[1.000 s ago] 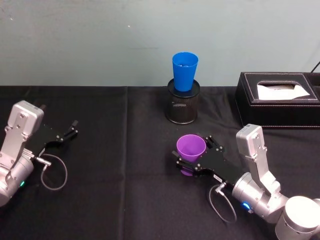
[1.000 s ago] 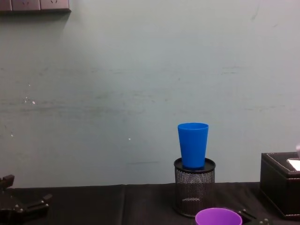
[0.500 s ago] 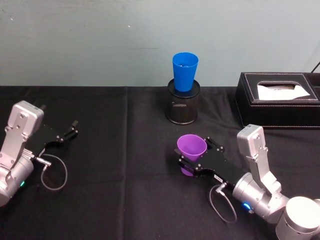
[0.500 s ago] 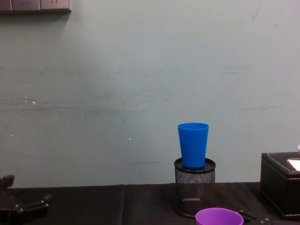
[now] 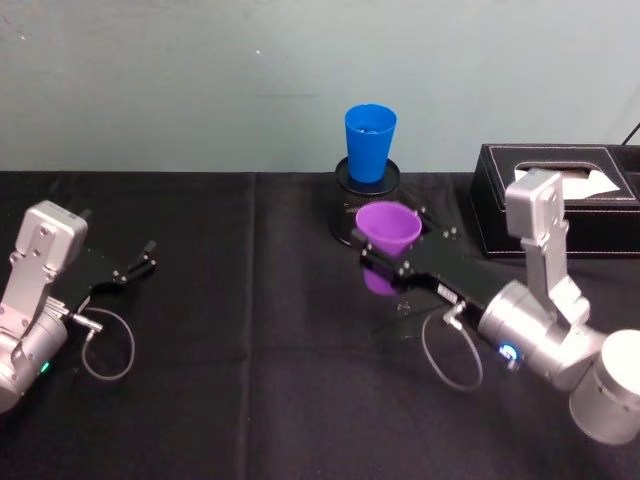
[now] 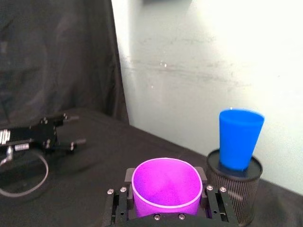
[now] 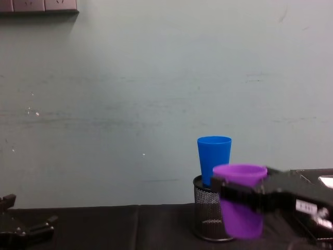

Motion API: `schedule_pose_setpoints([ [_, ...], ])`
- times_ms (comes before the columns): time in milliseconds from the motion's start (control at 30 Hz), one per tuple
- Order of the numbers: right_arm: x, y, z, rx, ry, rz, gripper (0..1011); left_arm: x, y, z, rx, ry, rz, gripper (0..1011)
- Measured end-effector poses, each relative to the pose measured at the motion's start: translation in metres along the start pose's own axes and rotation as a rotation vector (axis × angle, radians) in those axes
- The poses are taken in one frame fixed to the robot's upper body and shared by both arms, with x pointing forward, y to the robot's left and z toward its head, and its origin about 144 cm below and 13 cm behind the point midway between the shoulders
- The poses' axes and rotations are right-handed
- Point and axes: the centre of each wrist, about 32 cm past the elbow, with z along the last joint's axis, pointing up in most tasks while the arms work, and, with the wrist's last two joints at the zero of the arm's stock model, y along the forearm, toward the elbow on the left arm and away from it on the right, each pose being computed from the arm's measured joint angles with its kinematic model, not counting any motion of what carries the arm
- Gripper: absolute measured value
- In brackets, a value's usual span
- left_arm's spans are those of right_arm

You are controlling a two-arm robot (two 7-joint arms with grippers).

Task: Pick up one cup with a gripper and tap it against the other cup.

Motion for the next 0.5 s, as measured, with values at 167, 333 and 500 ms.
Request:
schedule_pose_setpoints([
  [167, 0.005, 0.007, 0.018, 0.010, -0.004, -0.006, 747, 0.000, 0.000, 0.000, 0.000, 0.000, 0.000, 1000],
  [333, 0.007, 0.011, 0.026, 0.014, -0.005, -0.011, 746, 0.000, 0.000, 0.000, 0.000, 0.000, 0.000, 1000],
  [500, 0.007, 0.011, 0.027, 0.014, -0.001, -0.013, 746, 0.000, 0.000, 0.000, 0.000, 0.000, 0.000, 1000],
])
